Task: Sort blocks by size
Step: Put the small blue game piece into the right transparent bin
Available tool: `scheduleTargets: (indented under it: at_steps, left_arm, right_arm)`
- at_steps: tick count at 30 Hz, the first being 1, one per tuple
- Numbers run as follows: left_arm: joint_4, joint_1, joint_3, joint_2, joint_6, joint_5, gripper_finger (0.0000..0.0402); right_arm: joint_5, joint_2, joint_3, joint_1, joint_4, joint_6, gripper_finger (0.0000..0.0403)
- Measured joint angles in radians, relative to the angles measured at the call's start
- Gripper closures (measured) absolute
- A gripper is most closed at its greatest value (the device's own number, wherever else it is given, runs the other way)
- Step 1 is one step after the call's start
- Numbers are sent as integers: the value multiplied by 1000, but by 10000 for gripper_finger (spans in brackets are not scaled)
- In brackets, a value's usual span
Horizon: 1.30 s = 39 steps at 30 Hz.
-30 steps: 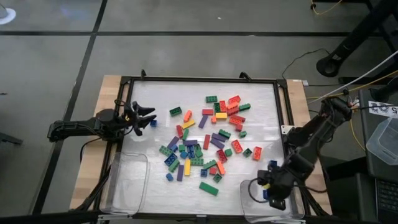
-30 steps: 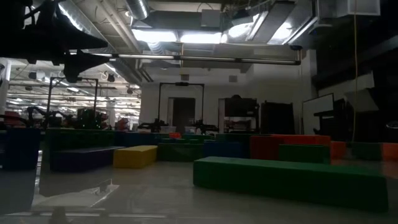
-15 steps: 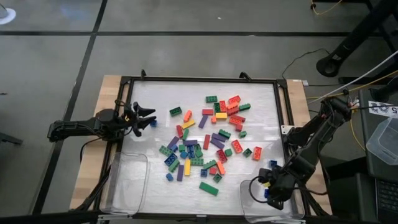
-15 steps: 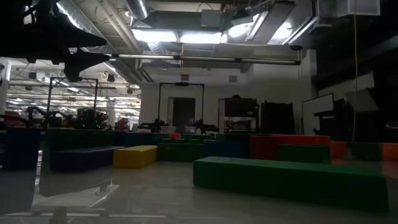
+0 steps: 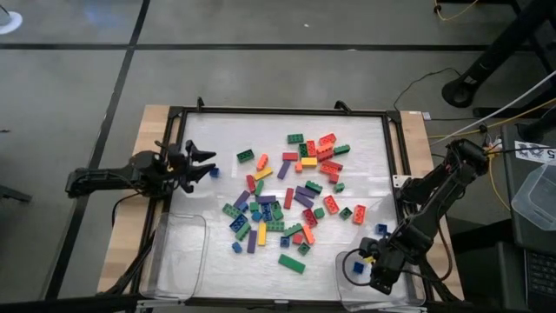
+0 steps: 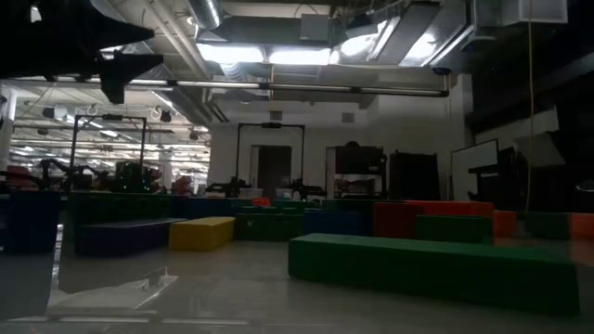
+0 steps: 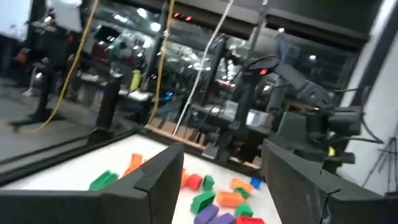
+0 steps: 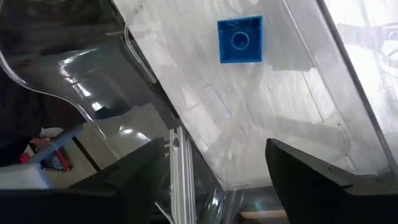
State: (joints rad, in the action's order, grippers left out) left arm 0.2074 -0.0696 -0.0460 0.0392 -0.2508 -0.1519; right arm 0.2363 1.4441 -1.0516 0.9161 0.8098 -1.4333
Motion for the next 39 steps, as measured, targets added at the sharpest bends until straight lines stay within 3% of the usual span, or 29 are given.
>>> scheduleTargets:
  at_steps: [5,11,16,21,26,31,39]
  left_arm:
    - [103,0,0,103,50,20,196]
    - [120,0,-72,303,75,41,196]
    - [-30,35,-240,510,128,46,196]
    - [-303,94,-419,705,116,47,196]
    - [-461,155,-531,871,29,47,196]
    - [-523,204,-587,1002,-89,46,196]
    - [-541,245,-592,1161,-356,46,196]
  right_arm:
    - [-17,-1,-1,0,2,17,127]
    - [-151,-2,-49,0,6,56,127]
    - [-326,-2,-110,0,47,134,127]
    - [-560,-3,-136,0,62,296,127]
    - [-726,-3,-136,0,60,474,127]
    - [-871,-3,-136,0,56,531,127]
    - [-907,-3,-135,-1,56,559,127]
